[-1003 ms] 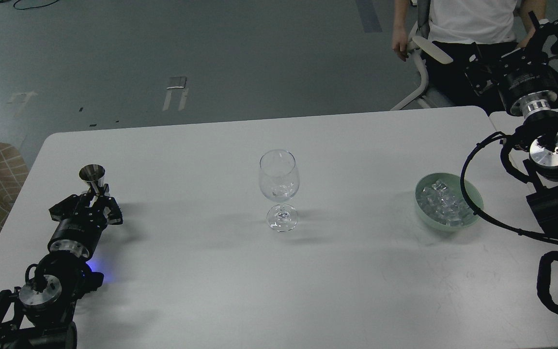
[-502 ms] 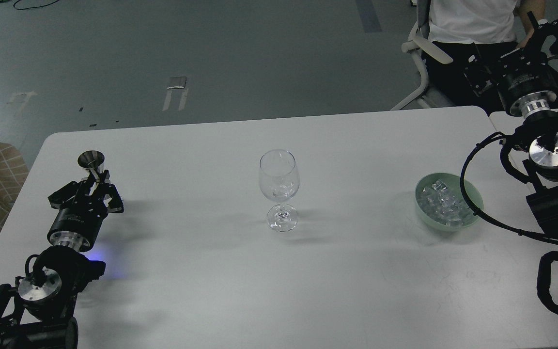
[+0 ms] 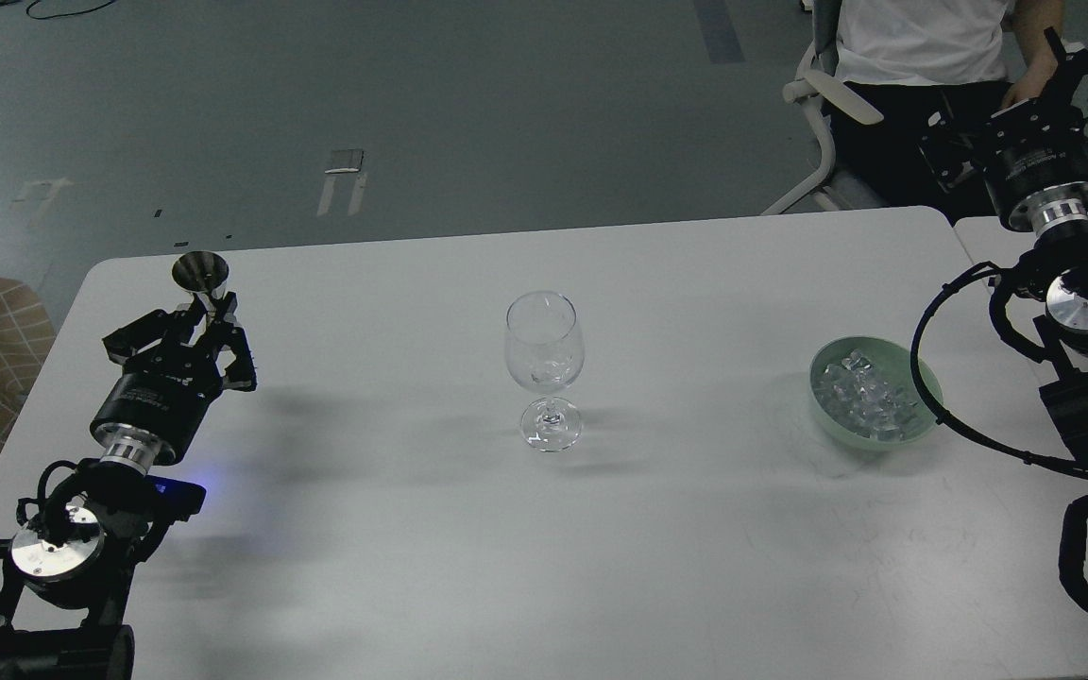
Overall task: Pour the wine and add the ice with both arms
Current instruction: 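Lift the jigger with the left gripper and carry it above the wine glass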
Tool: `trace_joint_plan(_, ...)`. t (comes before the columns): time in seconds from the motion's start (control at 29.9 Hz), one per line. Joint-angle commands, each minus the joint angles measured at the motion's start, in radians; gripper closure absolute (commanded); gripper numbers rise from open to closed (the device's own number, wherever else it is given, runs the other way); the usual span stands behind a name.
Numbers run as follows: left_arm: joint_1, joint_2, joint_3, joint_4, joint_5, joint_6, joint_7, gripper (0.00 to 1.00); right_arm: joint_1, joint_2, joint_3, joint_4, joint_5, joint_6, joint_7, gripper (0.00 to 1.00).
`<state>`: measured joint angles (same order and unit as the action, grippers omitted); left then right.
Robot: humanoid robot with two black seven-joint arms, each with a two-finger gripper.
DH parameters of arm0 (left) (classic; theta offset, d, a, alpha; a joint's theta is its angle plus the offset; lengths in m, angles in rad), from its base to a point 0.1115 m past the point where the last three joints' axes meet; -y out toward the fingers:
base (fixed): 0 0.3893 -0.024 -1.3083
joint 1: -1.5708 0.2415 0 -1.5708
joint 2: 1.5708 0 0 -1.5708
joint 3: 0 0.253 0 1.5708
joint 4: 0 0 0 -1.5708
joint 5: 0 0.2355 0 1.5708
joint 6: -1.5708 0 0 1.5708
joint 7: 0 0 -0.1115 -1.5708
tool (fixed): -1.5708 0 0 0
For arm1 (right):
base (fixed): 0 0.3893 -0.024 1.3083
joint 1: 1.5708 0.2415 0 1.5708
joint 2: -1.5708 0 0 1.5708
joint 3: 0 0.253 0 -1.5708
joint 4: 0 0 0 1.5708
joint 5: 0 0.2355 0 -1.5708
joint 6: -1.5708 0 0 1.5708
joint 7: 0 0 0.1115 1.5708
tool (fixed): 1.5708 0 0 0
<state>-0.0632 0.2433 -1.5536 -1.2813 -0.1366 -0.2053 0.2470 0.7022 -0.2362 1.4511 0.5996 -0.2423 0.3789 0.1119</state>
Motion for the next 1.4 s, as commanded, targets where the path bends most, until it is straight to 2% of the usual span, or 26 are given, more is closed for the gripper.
trace_joint_plan(0.0, -0.010, 0.019, 0.015, -0.039, 0.000, 0.027, 0.012, 0.86, -0.010, 0.000, 0.000, 0.009, 0.000, 0.000, 0.000, 0.00)
trace_joint_plan(0.37, -0.055, 0.007, 0.043, -0.144, -0.003, 0.181, 0.064, 0.90, -0.018, 0.001, -0.003, 0.017, 0.000, 0.000, 0.000, 0.00)
trace_joint_plan(0.5, -0.066, -0.010, 0.102, -0.219, -0.003, 0.251, 0.083, 0.90, -0.035, 0.003, -0.002, 0.020, 0.000, 0.000, 0.000, 0.00)
trace_joint_plan(0.67, -0.115, -0.059, 0.219, -0.222, 0.005, 0.274, 0.078, 0.90, -0.044, -0.002, 0.000, 0.022, 0.000, 0.003, 0.000, 0.00)
trace_joint_plan(0.87, -0.158, -0.133, 0.288, -0.227, 0.008, 0.293, 0.081, 0.90, -0.044, -0.017, 0.000, 0.022, 0.000, 0.003, 0.000, 0.00)
trace_joint_plan(1.37, -0.195, -0.096, 0.352, -0.251, 0.043, 0.314, 0.087, 0.90, -0.053, -0.017, 0.003, 0.032, 0.001, 0.003, 0.002, 0.00)
